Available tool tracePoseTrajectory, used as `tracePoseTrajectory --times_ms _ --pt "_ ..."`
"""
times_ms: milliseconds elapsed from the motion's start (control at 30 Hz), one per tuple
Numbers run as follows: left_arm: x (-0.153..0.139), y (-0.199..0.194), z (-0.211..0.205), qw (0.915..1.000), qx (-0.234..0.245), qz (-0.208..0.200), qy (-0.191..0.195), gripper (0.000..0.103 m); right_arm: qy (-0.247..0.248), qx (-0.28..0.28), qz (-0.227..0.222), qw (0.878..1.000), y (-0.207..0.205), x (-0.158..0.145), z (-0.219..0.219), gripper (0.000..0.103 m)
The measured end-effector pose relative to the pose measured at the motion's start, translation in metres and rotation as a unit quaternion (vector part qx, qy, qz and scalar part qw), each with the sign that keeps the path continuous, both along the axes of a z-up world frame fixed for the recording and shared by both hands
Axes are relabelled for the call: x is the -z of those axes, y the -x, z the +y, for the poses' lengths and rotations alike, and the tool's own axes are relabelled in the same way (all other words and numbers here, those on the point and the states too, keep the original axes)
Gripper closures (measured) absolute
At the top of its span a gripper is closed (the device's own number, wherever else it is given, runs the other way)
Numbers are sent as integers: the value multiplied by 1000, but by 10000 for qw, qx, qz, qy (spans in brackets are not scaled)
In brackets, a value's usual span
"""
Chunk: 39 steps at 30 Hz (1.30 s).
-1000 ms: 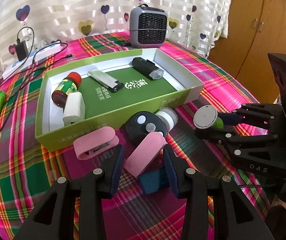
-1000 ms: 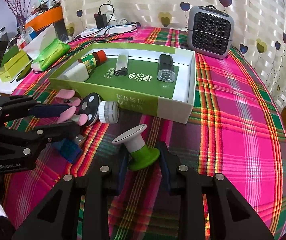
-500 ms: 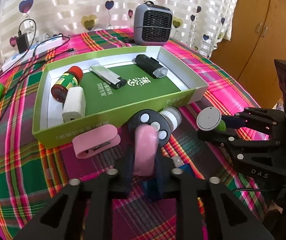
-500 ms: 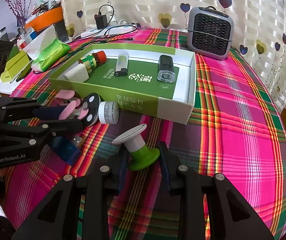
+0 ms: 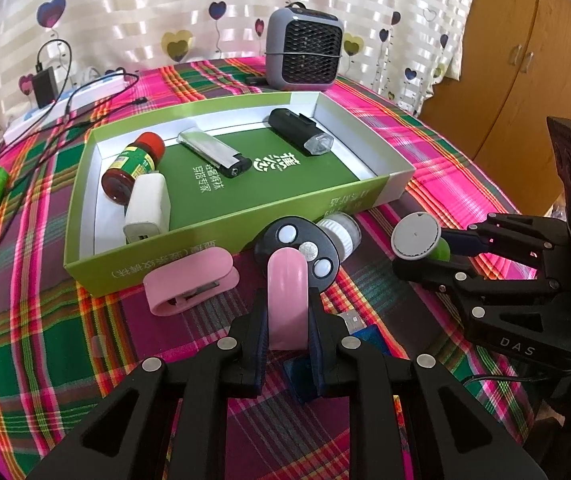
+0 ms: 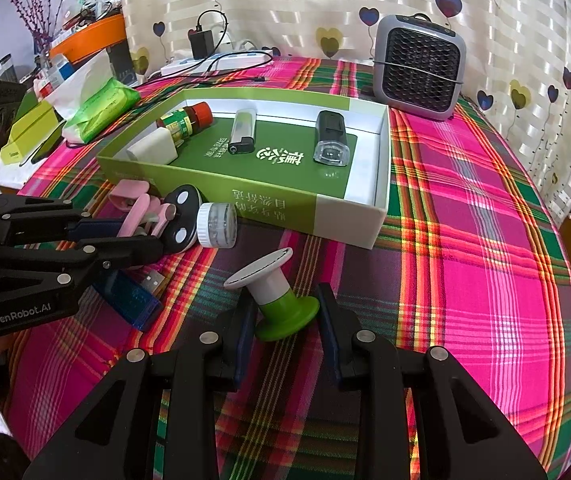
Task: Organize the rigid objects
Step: 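Close the left tool on the pink clip while the right tool holds the roller, then lift the pink clip with the left tool while the right tool lifts the roller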
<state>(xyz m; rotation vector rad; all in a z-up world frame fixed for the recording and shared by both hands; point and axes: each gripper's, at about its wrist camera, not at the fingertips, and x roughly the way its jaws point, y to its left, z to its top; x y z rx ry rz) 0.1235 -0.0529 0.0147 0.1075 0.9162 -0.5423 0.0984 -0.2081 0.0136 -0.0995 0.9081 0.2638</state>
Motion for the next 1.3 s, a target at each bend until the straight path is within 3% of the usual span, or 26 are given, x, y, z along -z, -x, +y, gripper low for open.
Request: tracePoseTrajectory --times_ms 633,1300 --pt "-5 7 3 9999 -98 -104 -94 86 -41 12 -12 10000 0 -2 -2 72" --pt "-19 16 12 9995 -187 -237 79 86 -96 50 -296 9995 4 -21 1 72"
